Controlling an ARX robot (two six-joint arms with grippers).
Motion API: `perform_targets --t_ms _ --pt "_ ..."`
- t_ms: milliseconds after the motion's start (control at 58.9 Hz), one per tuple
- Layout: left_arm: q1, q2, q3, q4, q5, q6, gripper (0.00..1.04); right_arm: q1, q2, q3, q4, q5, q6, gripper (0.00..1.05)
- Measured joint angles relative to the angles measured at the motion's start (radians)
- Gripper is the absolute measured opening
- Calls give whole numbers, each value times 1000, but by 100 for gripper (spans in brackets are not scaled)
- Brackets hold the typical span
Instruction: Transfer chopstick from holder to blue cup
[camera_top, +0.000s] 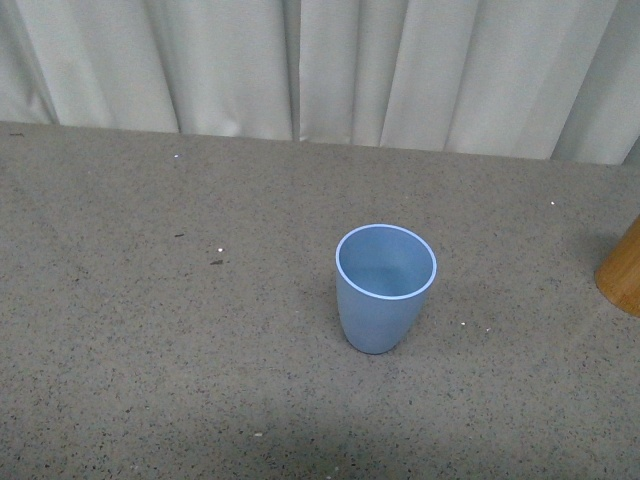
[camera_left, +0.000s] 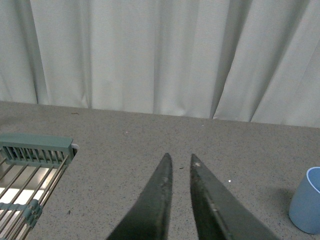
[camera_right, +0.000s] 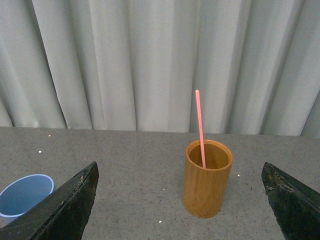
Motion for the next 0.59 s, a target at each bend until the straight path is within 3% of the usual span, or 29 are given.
perform_targets --t_ms 68,119,221,289,408,594 --pt "0 0 0 0 0 0 36 37 45 -1 70 126 60 95" --pt "0 0 0 0 0 0 48 55 230 0 299 214 122 95" --pt "0 0 0 0 1 0 68 6 662 39 677 135 112 95" --pt "0 0 0 0 0 0 81 -27 930 111 840 76 100 95" --pt "0 0 0 0 -2 1 100 -40 1266 243 856 6 59 95" --pt "0 0 0 0 0 2 98 -64 1462 431 708 3 40 95"
